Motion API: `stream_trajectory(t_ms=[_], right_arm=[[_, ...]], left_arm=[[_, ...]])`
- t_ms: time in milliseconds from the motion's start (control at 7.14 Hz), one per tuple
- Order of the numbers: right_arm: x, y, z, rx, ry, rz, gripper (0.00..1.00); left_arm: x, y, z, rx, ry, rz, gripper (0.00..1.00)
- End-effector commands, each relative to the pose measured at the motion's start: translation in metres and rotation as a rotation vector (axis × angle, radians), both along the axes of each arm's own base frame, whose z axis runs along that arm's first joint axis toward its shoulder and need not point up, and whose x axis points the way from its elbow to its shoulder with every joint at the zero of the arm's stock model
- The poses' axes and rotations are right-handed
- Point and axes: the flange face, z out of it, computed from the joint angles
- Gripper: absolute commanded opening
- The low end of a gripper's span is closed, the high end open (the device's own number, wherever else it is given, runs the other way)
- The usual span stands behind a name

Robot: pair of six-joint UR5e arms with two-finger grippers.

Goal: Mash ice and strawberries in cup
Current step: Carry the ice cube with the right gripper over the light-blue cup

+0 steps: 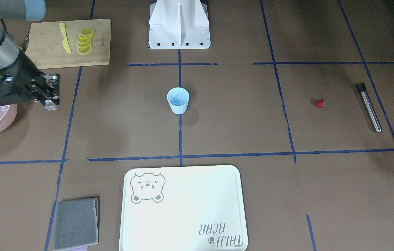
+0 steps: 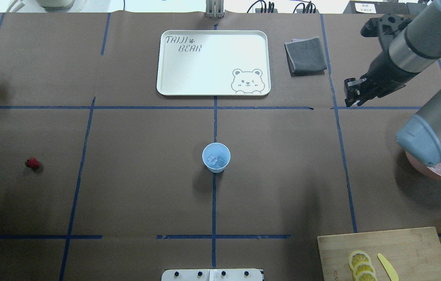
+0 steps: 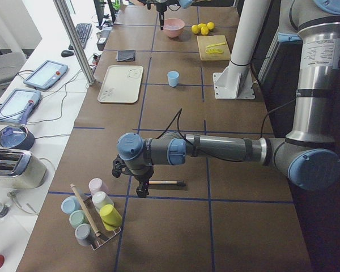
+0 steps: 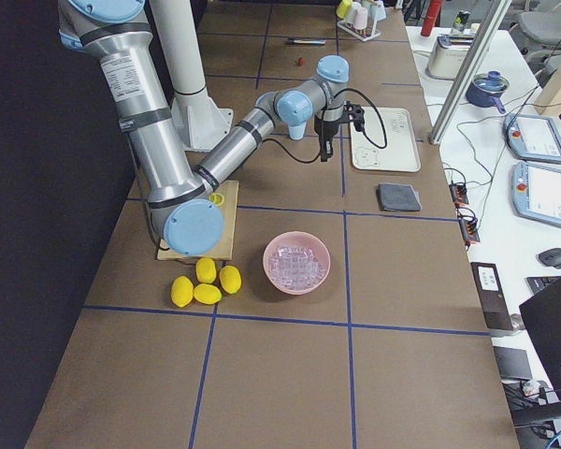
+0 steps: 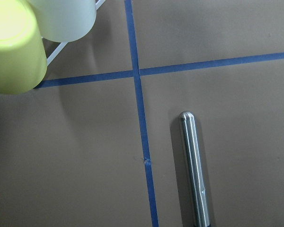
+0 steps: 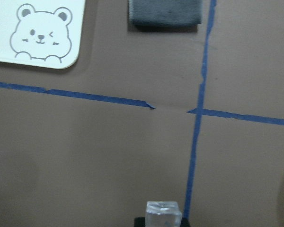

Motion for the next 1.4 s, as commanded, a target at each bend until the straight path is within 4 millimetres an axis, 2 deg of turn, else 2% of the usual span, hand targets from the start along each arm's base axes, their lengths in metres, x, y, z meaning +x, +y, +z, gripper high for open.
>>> stream_trajectory(t_ms=[0,140,280,560,700,980,1120,1260], right_arm=[[-0.110,0.038,-0.076,-0.046,-0.016,0.075,0.06],[-0.150,0.058,-0.096,-0.049,-0.011,0.101,0.06],[-0.179,0.073,-0.118,-0.055,-0.019,0.127,0.06],[-0.244,0.090,-0.154,-0.067,-0.005,0.171,0.06],[-0.267,0.089,-0.165,-0.080,0.006,0.183,0.06],[-0.284,0.101,-0.162,-0.065,0.027,0.180,0.08],[-0.284,0.100,-0.160,-0.065,0.030,0.179,0.51],[-0.283,0.103,-0.153,-0.065,0.039,0.178,1.00]], left_arm=[[0.000,0.000,0.000,0.000,0.000,0.000,1.00],[0.000,0.000,0.000,0.000,-0.002,0.000,1.00],[0.000,0.001,0.002,-0.003,-0.002,0.000,1.00],[0.001,0.001,0.005,-0.009,-0.002,0.002,1.00],[0.000,0.000,0.005,-0.009,-0.002,0.000,1.00],[0.000,0.001,0.006,-0.014,-0.002,0.000,1.00],[0.000,0.001,0.006,-0.014,-0.002,0.000,1.00],[0.000,0.001,0.007,-0.015,-0.002,0.000,1.00]])
